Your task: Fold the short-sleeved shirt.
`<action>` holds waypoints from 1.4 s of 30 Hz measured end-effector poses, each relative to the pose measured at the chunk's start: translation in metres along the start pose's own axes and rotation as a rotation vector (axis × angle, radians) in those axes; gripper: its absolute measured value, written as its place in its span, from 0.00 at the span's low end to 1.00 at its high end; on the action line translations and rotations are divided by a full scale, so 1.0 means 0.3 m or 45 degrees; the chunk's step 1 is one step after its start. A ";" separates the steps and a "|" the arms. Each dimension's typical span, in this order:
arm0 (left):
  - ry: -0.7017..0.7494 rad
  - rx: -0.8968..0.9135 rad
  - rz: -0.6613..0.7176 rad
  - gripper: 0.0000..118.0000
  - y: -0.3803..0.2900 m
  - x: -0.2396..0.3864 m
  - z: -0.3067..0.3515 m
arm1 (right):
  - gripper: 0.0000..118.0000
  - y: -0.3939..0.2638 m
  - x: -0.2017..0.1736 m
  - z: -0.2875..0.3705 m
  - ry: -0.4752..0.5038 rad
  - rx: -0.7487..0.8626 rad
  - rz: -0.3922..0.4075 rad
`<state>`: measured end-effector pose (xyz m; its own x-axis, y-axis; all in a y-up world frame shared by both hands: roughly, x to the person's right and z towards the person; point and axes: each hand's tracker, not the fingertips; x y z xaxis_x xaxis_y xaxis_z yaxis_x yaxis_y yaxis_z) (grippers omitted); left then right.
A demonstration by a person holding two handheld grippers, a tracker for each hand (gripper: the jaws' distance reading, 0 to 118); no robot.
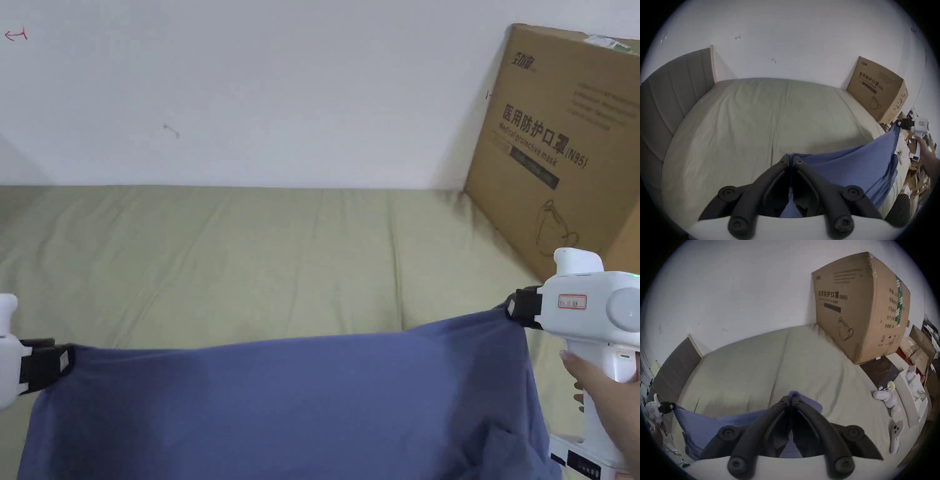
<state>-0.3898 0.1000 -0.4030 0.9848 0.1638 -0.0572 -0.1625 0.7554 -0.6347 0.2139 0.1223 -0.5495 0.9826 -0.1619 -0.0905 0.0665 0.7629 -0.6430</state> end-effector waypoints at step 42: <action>0.047 0.728 -0.059 0.00 -0.170 0.546 0.541 | 0.05 -0.356 -0.426 0.667 0.219 0.702 0.155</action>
<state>-0.2300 0.1913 -0.2549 0.9915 0.1078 -0.0723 -0.1160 0.9859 -0.1204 0.1160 0.1867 -0.3169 0.9496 -0.1166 -0.2908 0.0801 0.9877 -0.1344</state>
